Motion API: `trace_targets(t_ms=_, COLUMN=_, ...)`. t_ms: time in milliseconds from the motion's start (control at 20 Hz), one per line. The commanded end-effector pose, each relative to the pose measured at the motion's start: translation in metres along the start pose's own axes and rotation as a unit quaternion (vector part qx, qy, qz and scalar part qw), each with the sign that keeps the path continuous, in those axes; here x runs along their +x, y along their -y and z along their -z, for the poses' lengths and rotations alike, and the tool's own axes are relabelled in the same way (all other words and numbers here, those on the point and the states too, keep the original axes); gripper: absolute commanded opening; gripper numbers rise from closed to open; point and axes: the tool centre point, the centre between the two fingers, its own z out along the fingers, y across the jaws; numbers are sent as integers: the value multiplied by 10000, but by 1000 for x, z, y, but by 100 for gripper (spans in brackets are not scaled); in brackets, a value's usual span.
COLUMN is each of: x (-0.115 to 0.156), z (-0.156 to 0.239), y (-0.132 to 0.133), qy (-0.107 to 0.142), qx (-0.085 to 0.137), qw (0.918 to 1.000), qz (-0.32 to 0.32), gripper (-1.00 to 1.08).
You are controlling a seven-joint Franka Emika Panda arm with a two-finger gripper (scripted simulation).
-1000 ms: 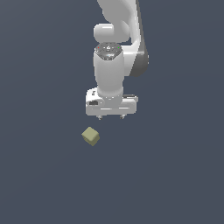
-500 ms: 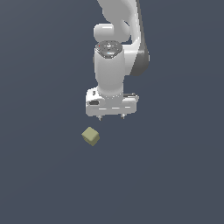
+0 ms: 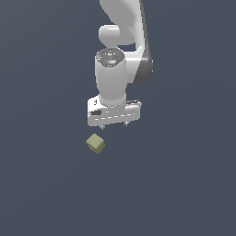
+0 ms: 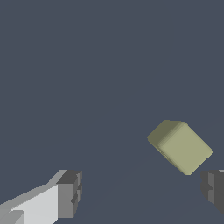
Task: Pick up the object and move it to a goal position.
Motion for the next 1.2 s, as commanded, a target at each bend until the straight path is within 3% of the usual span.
trace_targets(t_ms=0, x=0, z=-5, y=-6, qy=11, qx=-9, qw=9998, qz=205, gripper=100)
trace_targets(t_ms=550, x=-1, z=-32, y=-38, qy=75, qx=-35, qw=9900, qz=1411, gripper=100)
trace_targets(t_ms=1150, x=-6, z=-63, y=-75, qy=138, qx=-20, qw=9615, qz=2746, gripper=100)
